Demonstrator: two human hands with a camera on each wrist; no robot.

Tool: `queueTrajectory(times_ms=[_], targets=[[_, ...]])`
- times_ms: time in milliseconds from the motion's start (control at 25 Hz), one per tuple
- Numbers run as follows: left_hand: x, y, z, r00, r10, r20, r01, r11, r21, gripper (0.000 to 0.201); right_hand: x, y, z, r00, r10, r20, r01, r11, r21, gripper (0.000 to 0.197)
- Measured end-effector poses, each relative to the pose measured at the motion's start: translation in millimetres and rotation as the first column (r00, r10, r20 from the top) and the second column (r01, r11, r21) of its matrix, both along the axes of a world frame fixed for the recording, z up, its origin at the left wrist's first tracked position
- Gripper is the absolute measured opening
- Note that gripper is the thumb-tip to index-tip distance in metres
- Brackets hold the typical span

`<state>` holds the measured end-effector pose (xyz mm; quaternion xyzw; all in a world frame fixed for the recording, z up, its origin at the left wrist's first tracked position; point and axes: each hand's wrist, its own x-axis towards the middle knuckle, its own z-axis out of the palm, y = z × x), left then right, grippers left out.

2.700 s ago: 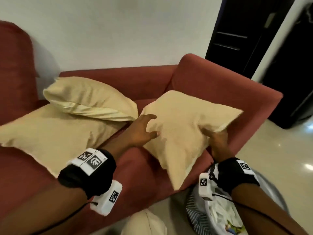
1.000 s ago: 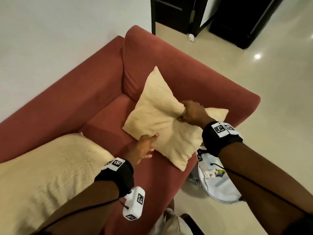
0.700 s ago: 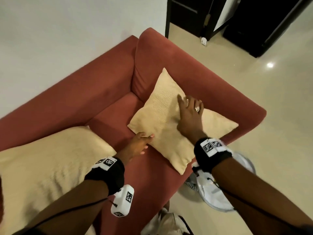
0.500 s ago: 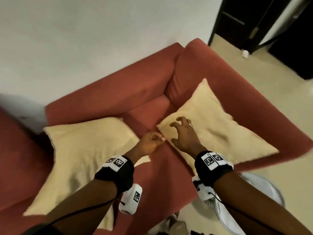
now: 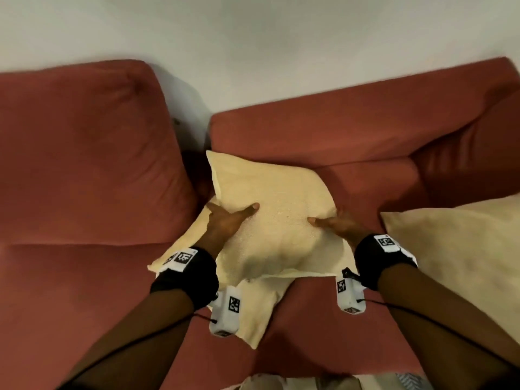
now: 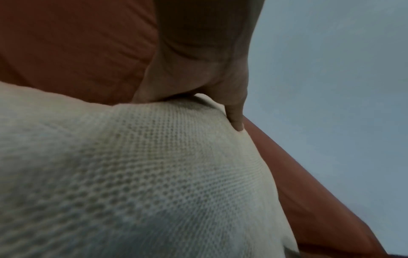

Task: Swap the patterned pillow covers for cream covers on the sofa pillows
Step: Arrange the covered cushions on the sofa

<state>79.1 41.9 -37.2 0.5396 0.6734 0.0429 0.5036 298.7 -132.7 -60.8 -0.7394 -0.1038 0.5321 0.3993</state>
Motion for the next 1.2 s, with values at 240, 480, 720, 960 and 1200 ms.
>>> queueTrajectory(times_ms=[240,480,720,960,1200], targets=[[16.0,9.3,20.6,0.908,0.036,0.418,0.052,0.979,-0.197,0.052,5.0,-28.5,38.2,0.997,-0.076,0.020,0.075,0.995,0.060,0.064],[110.6,1.5,56.7,0.776,-0.266,0.572,0.237,0.963,0.126,0.050,79.4,-56.4,83.1,0.906,-0.354,0.233,0.288,0.918,0.273,0.100],[226.0,-8.7,45.9,0.778,-0.359,0.516,0.295,0.933,0.204,0.047,168.2,-70.9,89.9,0.809,-0.548,0.215,0.480,0.825,0.297,0.094],[301.4,-24.8,-5.1,0.776,-0.448,0.444,0.393,0.894,0.215,0.046,228.5,-88.6,33.5,0.748,-0.645,0.154,0.591,0.754,0.285,0.074],[324.4,-41.0,-44.6,0.642,-0.697,0.319,0.671,0.712,0.205,0.062,235.6,-118.4,-8.3,0.750,-0.649,0.130,0.641,0.761,0.103,0.074]])
